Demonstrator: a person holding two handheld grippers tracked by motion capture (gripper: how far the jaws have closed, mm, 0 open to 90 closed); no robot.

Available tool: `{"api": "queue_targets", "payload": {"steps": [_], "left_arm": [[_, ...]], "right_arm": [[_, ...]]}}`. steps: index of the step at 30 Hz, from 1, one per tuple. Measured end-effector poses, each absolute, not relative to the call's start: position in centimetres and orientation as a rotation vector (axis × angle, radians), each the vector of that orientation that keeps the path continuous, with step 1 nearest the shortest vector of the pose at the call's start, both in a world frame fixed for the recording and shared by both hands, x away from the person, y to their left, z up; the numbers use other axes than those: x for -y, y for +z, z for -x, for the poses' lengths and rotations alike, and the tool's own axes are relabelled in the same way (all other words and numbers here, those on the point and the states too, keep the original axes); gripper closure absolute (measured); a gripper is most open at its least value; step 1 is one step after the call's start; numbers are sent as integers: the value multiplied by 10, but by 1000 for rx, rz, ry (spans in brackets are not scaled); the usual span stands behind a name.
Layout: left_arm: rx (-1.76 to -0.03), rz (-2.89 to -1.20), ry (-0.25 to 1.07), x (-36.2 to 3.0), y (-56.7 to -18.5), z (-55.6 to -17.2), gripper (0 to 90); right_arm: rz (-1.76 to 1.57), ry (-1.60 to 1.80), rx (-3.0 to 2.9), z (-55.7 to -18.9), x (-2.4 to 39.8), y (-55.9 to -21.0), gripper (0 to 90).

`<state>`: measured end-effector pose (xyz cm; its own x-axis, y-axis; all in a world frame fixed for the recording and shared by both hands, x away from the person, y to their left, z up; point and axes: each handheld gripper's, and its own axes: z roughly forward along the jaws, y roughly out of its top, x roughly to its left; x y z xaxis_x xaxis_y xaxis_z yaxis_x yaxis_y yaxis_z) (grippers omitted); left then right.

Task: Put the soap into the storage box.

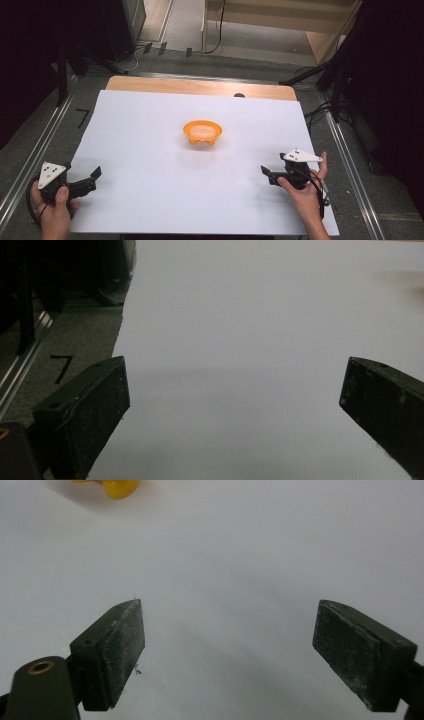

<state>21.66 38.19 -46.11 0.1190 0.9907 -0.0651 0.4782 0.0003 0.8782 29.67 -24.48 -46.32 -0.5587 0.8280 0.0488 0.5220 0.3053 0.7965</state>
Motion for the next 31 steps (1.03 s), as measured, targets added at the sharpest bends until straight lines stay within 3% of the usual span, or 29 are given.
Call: {"api": "queue_targets", "payload": {"steps": [16,31], "left_arm": [[-1468,-1594,810,-382,-461,-216,5],[-1469,-1596,806,-382,-461,-216,5]], "right_arm": [[-1325,1173,-2023,-244,302,-479,136],[-1387,1186,-1944,-227,327,-487,133]]}}
